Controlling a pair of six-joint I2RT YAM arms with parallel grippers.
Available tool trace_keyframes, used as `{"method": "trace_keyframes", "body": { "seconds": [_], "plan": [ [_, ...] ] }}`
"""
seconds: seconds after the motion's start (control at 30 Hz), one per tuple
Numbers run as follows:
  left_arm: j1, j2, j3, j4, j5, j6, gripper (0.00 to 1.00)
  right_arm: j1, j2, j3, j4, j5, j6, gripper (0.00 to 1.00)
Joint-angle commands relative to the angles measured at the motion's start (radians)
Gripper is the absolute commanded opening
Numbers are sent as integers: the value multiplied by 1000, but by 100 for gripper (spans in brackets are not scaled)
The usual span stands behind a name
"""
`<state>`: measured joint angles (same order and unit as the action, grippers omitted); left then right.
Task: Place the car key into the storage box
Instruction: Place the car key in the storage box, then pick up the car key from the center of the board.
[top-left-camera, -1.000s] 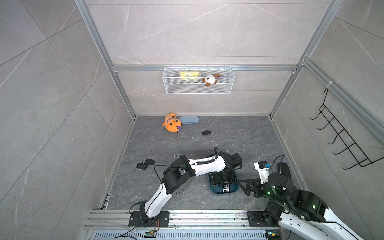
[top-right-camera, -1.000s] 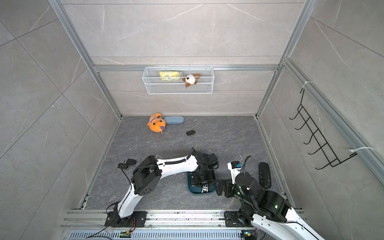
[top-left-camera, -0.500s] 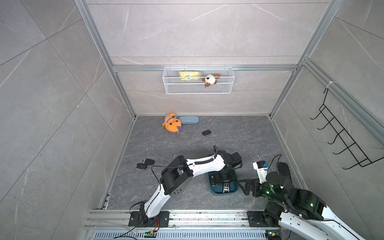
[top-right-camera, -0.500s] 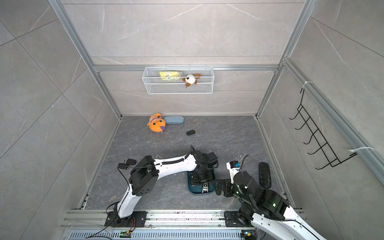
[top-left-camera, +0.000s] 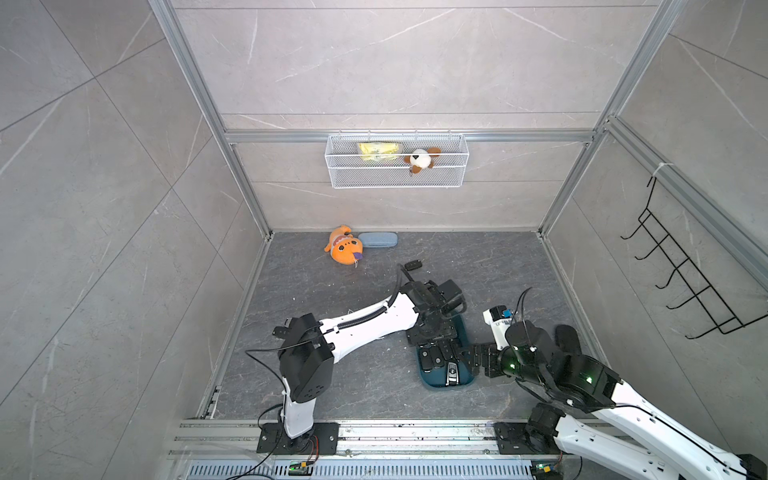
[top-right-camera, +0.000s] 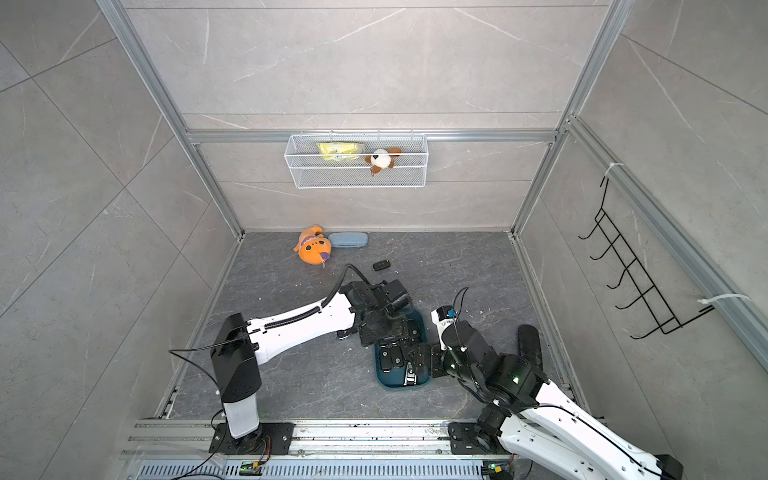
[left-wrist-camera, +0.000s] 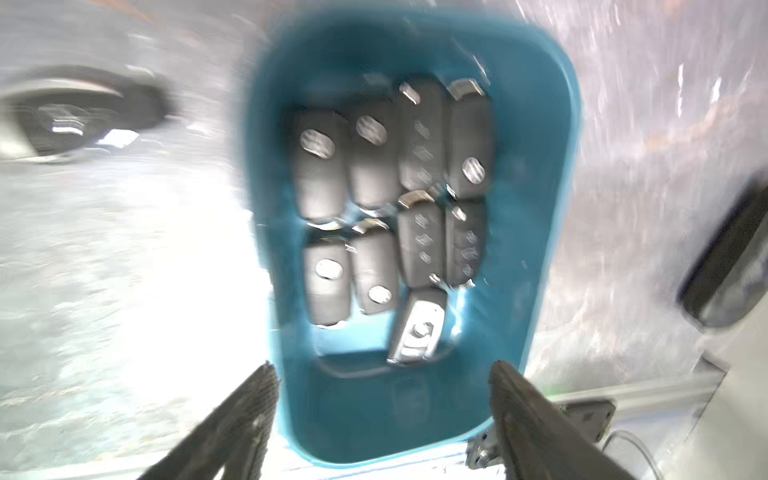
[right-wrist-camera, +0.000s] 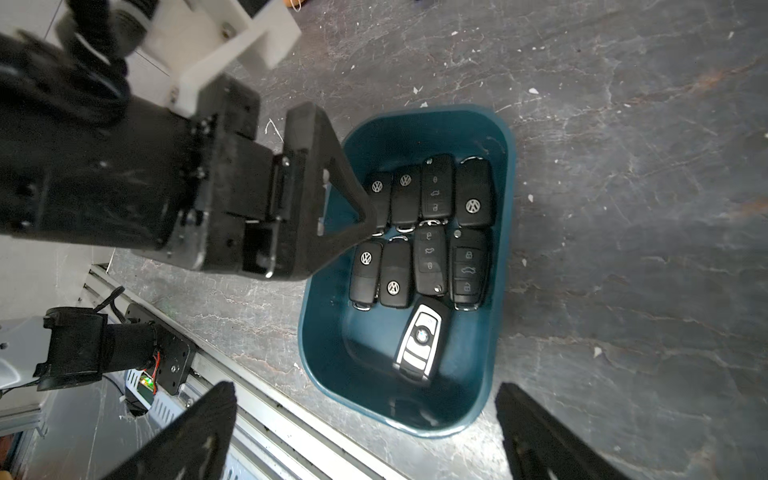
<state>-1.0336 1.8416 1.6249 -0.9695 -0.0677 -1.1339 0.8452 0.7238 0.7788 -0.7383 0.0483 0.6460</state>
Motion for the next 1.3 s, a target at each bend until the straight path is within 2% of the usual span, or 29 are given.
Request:
{"method": "trace_keyframes", "body": {
  "seconds": [0.0, 0.03, 0.23, 0.4, 0.53, 1.03, 1.27],
  "plan": [
    [48, -96, -66, -43, -94, 38, 96, 6, 63, 36, 73, -19, -34, 99],
    [65, -122, -90, -44, -108, 45, 100, 5, 86, 39, 90, -23, -35, 99],
    [187, -281, -248, -49, -175, 97, 100, 6, 240, 75, 212, -70, -33, 100],
    [335, -413, -400, -10, -168, 124, 100, 9, 362, 120, 302, -110, -26, 99],
    [435, -470, -470, 7, -170, 157, 100, 18, 452, 162, 346, -117, -22, 99],
    [822, -468, -568, 81, -123, 379, 99, 73, 736, 351, 445, -157, -35, 99],
    [962, -377, -581, 137, -97, 351, 86, 77, 808, 392, 477, -182, -44, 99]
  ]
}}
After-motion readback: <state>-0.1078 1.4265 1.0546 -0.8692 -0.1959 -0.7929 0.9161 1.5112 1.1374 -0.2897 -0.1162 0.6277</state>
